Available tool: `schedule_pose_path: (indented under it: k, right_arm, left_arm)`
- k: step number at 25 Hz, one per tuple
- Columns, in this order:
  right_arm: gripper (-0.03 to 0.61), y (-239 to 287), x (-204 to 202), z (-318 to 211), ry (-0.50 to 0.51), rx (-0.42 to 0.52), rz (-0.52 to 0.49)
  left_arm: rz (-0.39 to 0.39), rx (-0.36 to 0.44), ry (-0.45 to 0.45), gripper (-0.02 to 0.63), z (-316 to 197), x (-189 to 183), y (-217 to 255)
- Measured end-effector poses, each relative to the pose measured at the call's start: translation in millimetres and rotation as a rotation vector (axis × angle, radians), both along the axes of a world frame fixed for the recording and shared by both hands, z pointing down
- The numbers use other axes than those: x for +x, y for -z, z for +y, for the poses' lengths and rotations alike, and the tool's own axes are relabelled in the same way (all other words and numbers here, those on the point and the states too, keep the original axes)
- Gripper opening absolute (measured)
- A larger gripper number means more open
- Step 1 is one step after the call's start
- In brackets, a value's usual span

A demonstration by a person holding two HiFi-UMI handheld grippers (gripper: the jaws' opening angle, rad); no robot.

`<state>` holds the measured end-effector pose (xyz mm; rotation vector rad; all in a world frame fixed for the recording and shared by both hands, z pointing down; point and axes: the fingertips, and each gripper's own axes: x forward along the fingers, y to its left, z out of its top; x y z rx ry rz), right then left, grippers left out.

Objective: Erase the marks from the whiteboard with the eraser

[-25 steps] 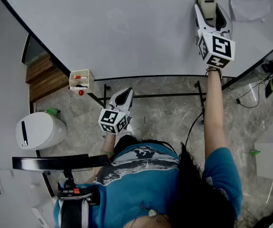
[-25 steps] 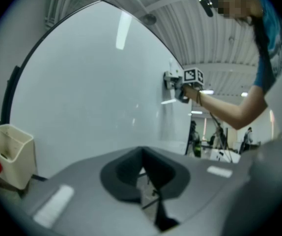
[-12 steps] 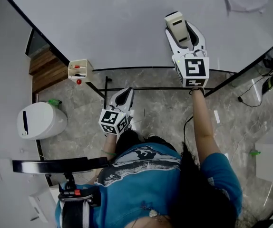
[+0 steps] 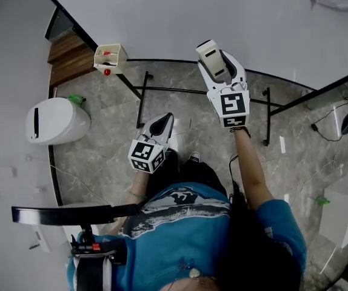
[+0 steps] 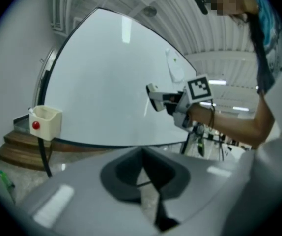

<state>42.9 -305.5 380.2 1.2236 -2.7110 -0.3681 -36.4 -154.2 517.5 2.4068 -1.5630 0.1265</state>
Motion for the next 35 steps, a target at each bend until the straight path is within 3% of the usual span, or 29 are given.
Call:
schedule_pose_path:
  k: [6,14,26,35]
  right_arm:
    - [0.262,-35,-10,26,-0.003,-0.062,0.004]
    - [0.262,-62,-33,77,-0.035,-0.153,-0.005]
    - [0.262,-92,-138,224,-0.023,-0.276,-0.057]
    - [0.262,-121,-136,302,-0.105,-0.350,-0.039]
  left_arm:
    - [-0.020,-0.001,0.010,0.005,17,-15,0]
    - [-0.019,0.027,-0.046,0.005,39,-32,10]
    - [0.031,0.055,-0.044,0.003,145,-121,11]
    - [0.095,0.038,-0.102,0.005,201,-124,-6]
